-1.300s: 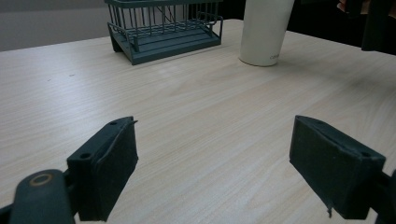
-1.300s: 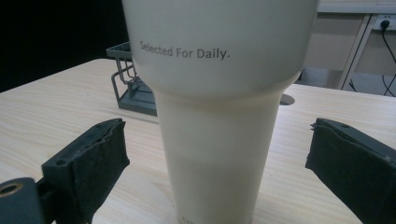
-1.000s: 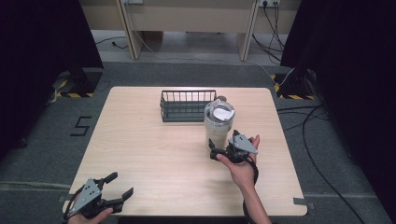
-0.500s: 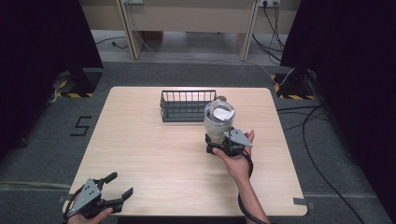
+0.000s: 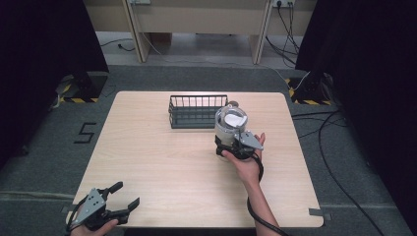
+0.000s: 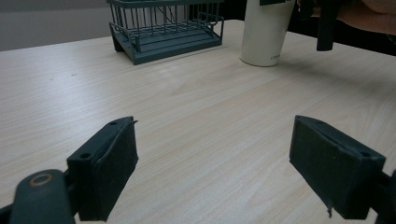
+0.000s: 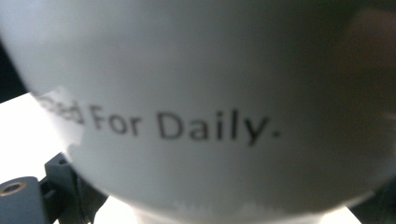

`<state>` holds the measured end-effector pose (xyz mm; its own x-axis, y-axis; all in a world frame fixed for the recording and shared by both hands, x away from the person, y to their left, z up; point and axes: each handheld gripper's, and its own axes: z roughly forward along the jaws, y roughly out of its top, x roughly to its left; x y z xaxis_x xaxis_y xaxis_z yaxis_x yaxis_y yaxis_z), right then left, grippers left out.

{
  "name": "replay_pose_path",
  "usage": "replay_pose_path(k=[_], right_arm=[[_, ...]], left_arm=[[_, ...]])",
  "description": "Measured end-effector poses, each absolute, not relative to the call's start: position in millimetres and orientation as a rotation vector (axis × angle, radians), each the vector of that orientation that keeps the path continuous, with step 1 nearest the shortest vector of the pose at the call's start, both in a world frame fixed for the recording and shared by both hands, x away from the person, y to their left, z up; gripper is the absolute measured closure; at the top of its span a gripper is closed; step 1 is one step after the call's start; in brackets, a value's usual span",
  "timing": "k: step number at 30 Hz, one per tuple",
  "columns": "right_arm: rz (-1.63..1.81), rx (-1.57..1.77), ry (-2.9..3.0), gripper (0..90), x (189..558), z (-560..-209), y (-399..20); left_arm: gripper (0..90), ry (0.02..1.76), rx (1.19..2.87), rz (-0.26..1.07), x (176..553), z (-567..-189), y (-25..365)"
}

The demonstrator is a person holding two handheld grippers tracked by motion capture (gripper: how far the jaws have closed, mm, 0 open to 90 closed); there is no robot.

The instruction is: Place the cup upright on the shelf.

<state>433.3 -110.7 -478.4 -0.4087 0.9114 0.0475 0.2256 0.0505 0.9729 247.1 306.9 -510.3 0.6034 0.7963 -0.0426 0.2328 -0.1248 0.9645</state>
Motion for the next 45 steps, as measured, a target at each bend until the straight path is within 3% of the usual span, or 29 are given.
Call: replay_pose_path(k=[35, 45], right_arm=[[1.387, 1.100, 1.683, 9.4, 437.8, -481.8, -107.6], [1.392, 1.092, 1.669, 9.4, 437.5, -468.8, -102.5]], left_arm=[[14.5, 0.864, 1.669, 0.599, 246.8, -510.4, 308.1], [14.5, 0.862, 1.666, 0.599, 246.4, -510.3, 307.7]])
